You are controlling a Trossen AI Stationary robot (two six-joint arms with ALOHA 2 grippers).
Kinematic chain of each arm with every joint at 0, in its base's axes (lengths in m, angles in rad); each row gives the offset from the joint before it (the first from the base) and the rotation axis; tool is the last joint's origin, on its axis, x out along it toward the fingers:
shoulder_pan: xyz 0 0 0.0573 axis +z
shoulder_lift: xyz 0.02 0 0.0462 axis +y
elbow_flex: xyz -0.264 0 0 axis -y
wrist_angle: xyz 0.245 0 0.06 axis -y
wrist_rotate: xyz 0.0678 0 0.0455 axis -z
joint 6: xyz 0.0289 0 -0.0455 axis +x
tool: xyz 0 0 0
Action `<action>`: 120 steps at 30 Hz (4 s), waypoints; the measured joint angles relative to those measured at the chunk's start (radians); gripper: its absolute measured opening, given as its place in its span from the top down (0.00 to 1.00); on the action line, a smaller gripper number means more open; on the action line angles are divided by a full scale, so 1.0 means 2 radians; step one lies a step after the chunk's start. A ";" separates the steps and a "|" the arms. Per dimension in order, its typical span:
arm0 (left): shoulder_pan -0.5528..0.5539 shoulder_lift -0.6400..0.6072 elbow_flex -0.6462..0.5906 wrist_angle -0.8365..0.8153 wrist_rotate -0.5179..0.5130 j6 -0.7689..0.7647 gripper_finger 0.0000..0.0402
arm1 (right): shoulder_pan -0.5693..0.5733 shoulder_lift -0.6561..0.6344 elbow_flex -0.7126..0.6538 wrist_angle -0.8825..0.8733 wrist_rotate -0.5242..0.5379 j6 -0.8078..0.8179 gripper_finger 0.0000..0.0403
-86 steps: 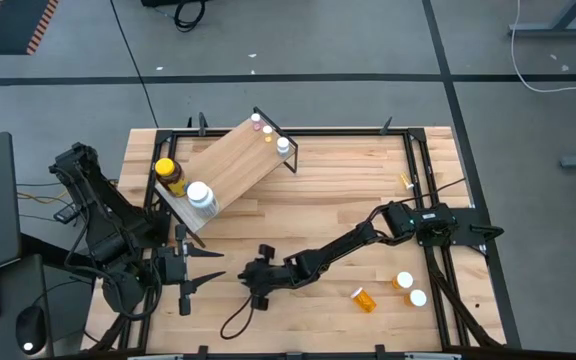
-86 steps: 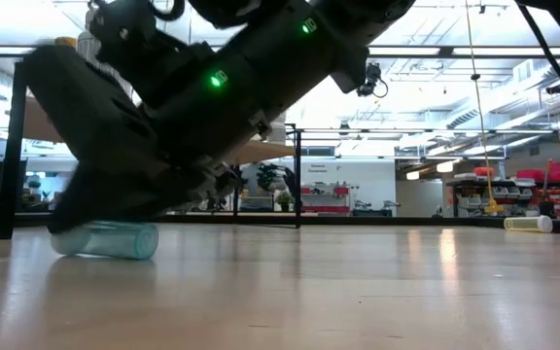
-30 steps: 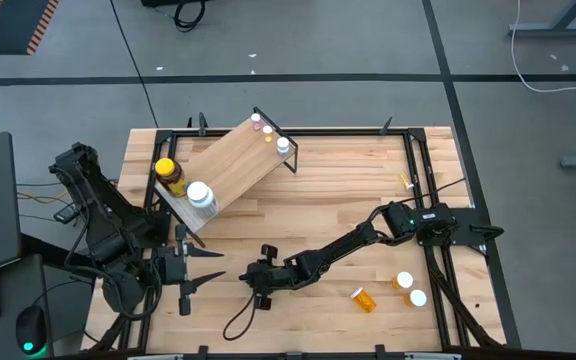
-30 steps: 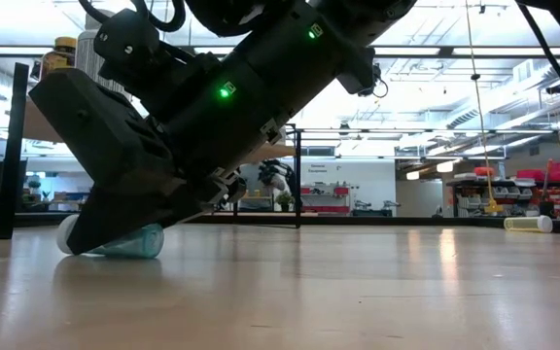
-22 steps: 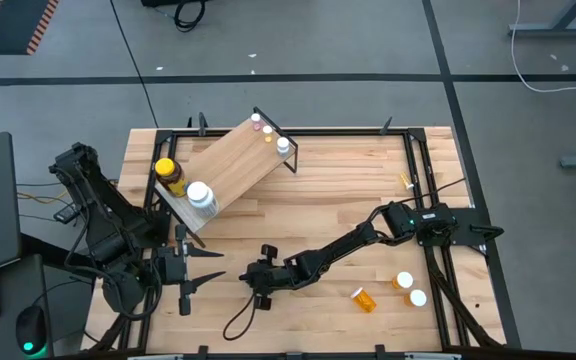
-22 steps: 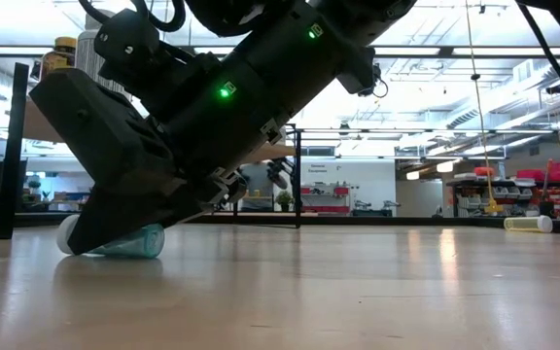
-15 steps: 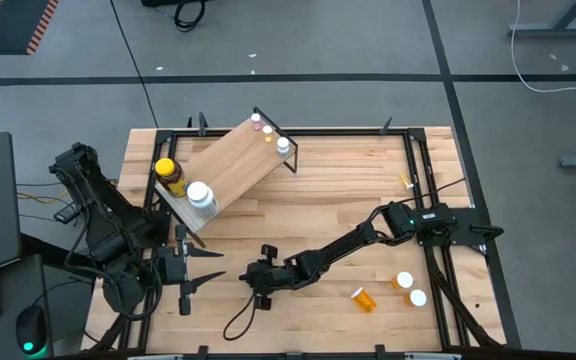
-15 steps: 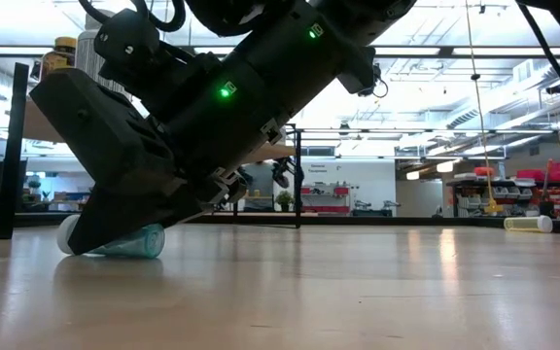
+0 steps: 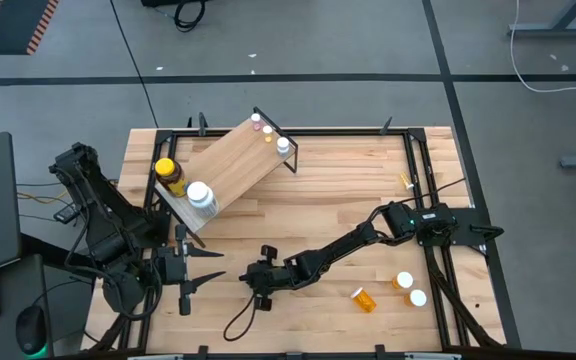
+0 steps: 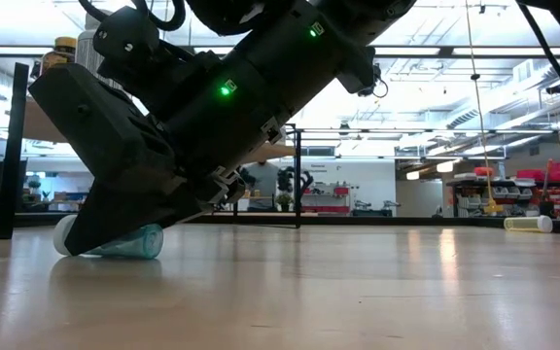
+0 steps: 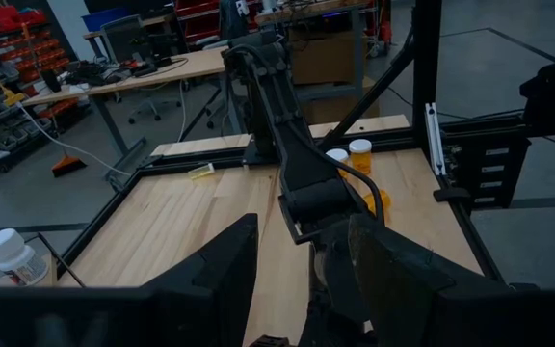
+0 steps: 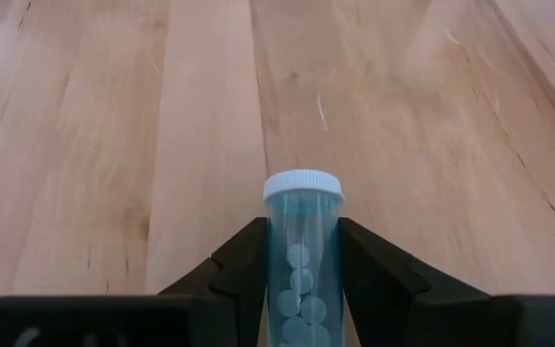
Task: Pick and place medicine bottles onto shelf by color
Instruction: Put the blue pill bottle on the shelf
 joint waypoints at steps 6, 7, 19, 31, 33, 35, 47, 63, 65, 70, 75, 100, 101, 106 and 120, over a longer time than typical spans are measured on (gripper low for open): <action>0.000 0.000 0.000 0.000 0.000 0.000 0.57 | 0.000 0.000 0.000 0.000 0.000 0.000 0.68; 0.000 0.000 0.000 0.000 0.000 0.000 0.57 | 0.000 0.000 0.000 0.000 0.000 0.000 0.68; 0.000 0.000 0.000 0.000 0.000 0.000 0.57 | 0.000 0.000 0.000 0.017 0.000 0.000 0.68; 0.000 0.000 0.000 0.000 0.000 0.000 0.57 | 0.001 0.000 0.000 0.040 0.000 -0.001 0.68; 0.000 0.000 0.000 0.000 0.000 0.000 0.57 | 0.001 0.000 0.000 0.047 -0.001 -0.001 0.68; 0.000 0.000 0.000 0.000 0.000 0.000 0.57 | 0.002 0.000 0.000 0.059 -0.008 -0.002 0.68; 0.000 0.000 0.000 0.000 0.000 0.000 0.57 | 0.010 -0.014 0.000 0.096 -0.027 -0.025 0.68; 0.000 0.000 0.000 0.000 0.000 0.000 0.57 | 0.016 -0.052 0.000 0.097 -0.022 -0.064 0.68; 0.000 0.000 0.000 0.000 0.000 0.000 0.57 | 0.016 -0.052 0.000 0.099 -0.022 -0.067 0.68; 0.000 0.000 0.000 0.000 0.000 0.000 0.57 | 0.016 -0.052 0.000 0.105 -0.022 -0.067 0.68; 0.000 0.000 0.000 0.000 0.000 0.001 0.57 | 0.016 -0.052 0.000 0.127 -0.021 -0.067 0.68; -0.127 0.000 0.014 0.011 0.000 0.014 0.57 | 0.012 -0.066 0.000 0.150 -0.023 -0.119 0.68; -0.133 0.000 0.014 0.010 0.000 0.015 0.57 | 0.012 -0.073 0.000 0.150 -0.024 -0.124 0.68; -0.144 0.000 0.014 0.007 -0.018 0.075 0.57 | 0.014 -0.105 0.000 0.164 -0.026 -0.160 0.68; -0.091 0.000 0.014 -0.117 -0.033 -0.028 0.57 | 0.036 -0.151 0.000 0.194 -0.026 -0.235 0.68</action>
